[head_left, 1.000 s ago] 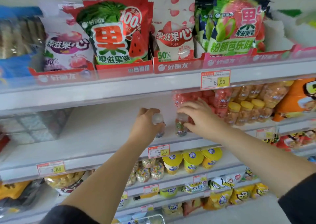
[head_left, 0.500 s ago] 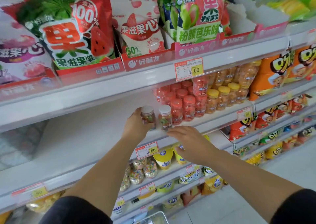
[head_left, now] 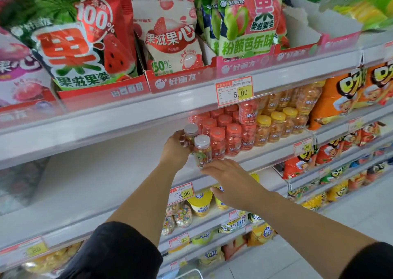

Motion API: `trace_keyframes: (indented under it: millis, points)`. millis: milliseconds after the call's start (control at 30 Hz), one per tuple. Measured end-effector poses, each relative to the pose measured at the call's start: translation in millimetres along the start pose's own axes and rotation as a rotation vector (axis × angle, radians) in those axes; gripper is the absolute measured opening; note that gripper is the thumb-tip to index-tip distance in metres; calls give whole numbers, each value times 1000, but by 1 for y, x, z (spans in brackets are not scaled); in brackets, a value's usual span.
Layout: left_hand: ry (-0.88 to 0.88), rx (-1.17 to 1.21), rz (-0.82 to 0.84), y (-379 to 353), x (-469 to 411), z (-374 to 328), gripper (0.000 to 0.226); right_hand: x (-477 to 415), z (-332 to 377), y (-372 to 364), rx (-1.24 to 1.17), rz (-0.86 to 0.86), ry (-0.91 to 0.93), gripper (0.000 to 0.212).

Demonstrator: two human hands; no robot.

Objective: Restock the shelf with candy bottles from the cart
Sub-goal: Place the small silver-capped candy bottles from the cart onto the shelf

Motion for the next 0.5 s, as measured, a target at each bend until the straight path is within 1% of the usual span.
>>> trace_keyframes:
  millis: [233,367,500]
  points:
    - [50,189,60,-6,-6,6,46,-9,-4,-2,1,14,-11,54]
    - [8,151,86,-4,3,5,61,-11,-5,-4,-3,19,-19,54]
    - [-45,41,187,-13,14,4,78,-8,-5,-4,-14,12,-32,52]
Point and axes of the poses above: each hand's wrist, its own x-axis away from the middle knuckle, its own y-axis out of the back of the hand, z = x × y, the point moved 10 cm from there along -x, towards the middle knuckle, and after that the axes turned 13 degrees about y, right-handed, at the moved point
